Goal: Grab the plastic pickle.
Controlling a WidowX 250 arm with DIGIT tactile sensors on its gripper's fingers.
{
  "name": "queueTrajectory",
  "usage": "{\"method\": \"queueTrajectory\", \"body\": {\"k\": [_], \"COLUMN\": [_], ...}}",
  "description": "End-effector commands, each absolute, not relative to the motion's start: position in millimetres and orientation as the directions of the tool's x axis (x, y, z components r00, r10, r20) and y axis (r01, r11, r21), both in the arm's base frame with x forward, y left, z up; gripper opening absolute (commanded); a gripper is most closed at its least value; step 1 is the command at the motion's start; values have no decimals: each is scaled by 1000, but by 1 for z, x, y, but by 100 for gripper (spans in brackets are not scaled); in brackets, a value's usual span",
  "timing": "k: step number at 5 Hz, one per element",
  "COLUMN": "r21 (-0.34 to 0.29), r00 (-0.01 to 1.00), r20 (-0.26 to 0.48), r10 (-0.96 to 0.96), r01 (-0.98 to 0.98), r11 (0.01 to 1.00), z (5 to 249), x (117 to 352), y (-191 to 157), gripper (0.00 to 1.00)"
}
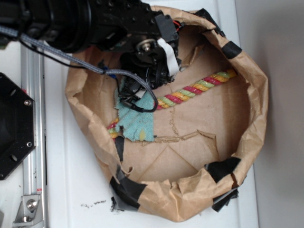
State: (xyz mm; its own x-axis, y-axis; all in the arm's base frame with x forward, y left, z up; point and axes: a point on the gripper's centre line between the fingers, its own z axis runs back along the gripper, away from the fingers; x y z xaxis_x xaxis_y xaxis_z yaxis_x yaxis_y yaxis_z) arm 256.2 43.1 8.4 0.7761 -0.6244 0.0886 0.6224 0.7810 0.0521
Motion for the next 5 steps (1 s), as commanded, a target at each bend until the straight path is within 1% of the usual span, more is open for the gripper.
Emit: {"method": "queueTrajectory", "body": {"k": [1,2,3,4,5], "r21": [17,-15,59,170,136], "r00": [768,795,911,953,967], "r20": [93,122,146,206,236], "r10": [-634,-594,-385,-223,-91], "r01": [635,600,381,189,59], "r11": [772,800,923,967,989], "z": [0,6,37,84,129], "x": [247,244,236,240,254], "y": [24,27,26,-2,-28], "gripper": [0,0,0,0,0]}}
